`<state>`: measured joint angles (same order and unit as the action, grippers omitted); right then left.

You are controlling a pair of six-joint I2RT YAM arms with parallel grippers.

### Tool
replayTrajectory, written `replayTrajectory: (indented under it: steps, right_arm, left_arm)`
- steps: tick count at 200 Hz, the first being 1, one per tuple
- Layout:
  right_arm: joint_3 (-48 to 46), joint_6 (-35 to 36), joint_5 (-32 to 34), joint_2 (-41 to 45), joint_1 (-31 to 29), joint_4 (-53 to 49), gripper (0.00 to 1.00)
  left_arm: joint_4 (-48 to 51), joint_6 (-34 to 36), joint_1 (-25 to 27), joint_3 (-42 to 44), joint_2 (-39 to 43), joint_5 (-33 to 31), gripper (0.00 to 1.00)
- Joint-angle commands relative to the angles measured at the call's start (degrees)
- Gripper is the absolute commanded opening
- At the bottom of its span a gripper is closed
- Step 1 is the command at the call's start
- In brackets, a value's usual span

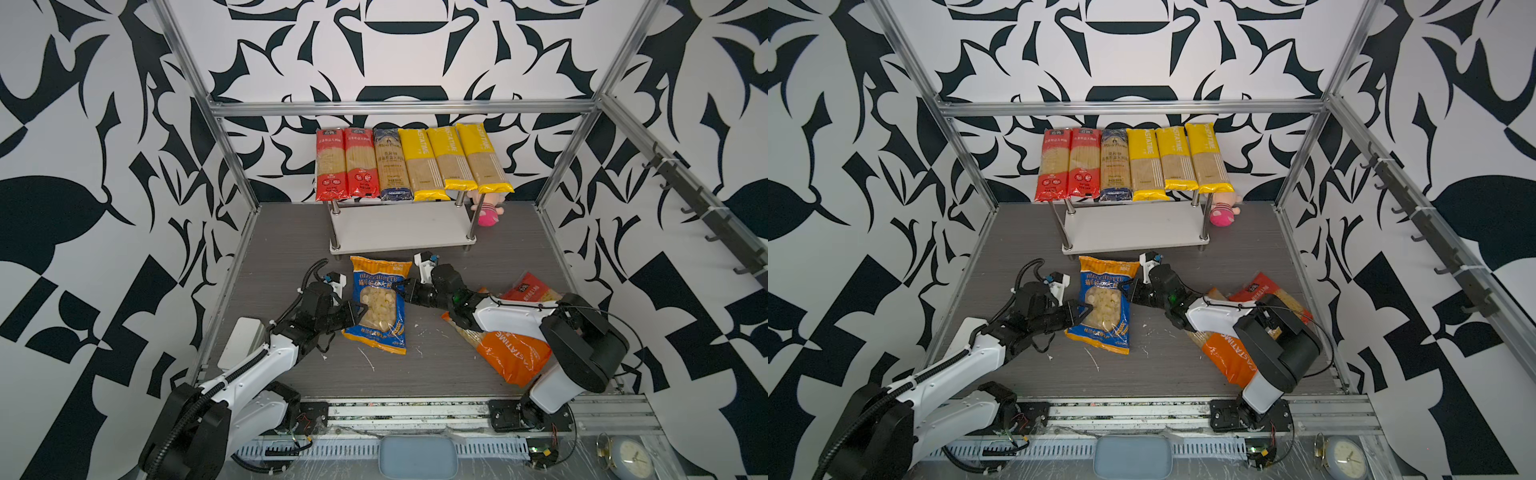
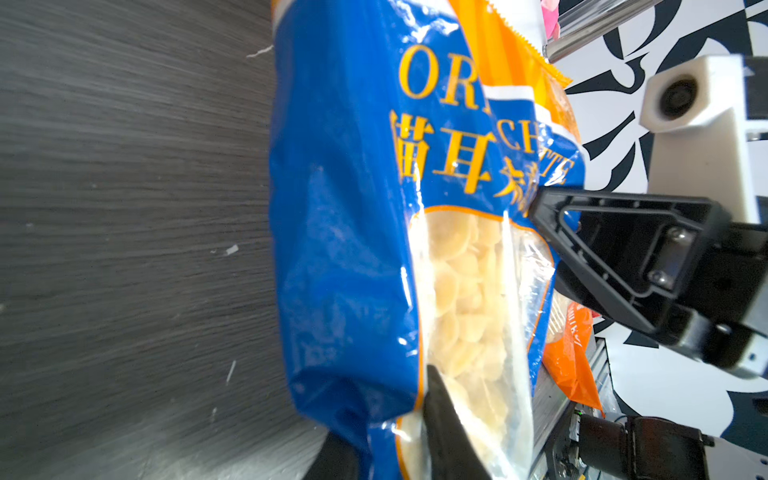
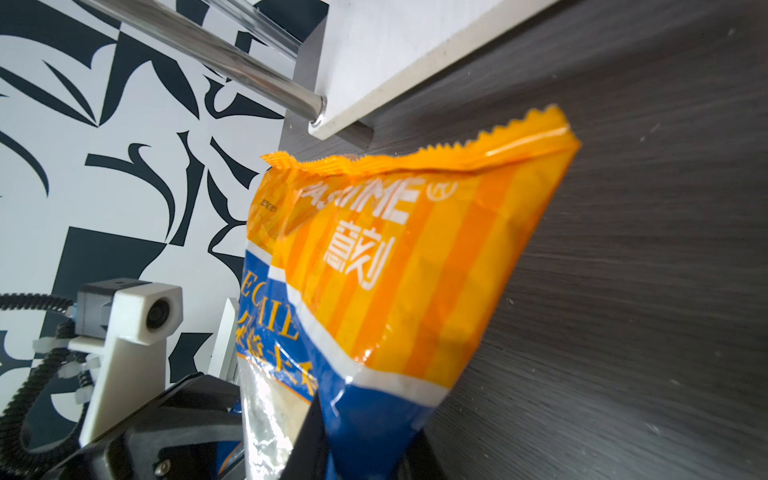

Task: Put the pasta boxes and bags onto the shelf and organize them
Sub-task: 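Carry the upright blue shell bag toward the shelf with both grippers, then lower the blue shell bag onto the lower shelf tier with both grippers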

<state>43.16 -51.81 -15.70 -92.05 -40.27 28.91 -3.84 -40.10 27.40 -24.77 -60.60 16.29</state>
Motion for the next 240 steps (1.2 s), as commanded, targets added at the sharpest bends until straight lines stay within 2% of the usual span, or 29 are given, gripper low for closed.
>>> replayTrajectory:
  steps: [1, 23, 54, 86, 127, 155, 163, 205, 240]
  right_arm:
    - [5.5, 3.6, -0.8, 2.2, 3.0, 3.5, 0.02]
    - [10.6, 4.7, -1.9, -0.8, 6.6, 3.6, 0.01]
    - [20.5, 5.0, -3.5, -8.2, 9.8, 5.5, 0.00]
    - [31.6, 5.1, -3.3, -17.7, 11.5, 6.1, 0.00]
    - [42.0, 6.7, -1.1, -27.6, 12.3, 3.5, 0.05]
    - [45.1, 6.0, -1.0, -30.9, 13.1, 0.9, 0.19]
    - [45.1, 5.9, -1.2, -30.8, 13.3, -0.4, 0.27]
    - [38.9, 5.8, -2.8, -24.9, 15.1, -5.3, 0.57]
    - [30.5, 4.7, -5.0, -18.5, 16.4, -8.0, 0.67]
  left_arm:
    - [-3.7, 3.5, 0.2, -6.5, -1.8, -1.6, 0.04]
    - [-4.1, 6.4, -1.2, -12.5, -7.9, -2.8, 0.04]
    - [-7.0, 6.4, -3.9, -20.8, -18.1, -2.6, 0.04]
    - [-9.3, 5.9, -5.5, -28.3, -27.1, -3.6, 0.04]
    - [-11.2, 3.0, -7.1, -33.5, -35.3, -6.3, 0.03]
    - [-11.6, 0.5, -7.1, -35.4, -38.6, -7.8, 0.03]
    - [-11.2, -0.3, -7.2, -35.8, -39.2, -8.3, 0.03]
    - [-10.1, -3.7, -7.9, -36.9, -39.8, -9.4, 0.01]
    - [-11.7, -7.3, -8.4, -36.9, -39.9, -8.4, 0.00]
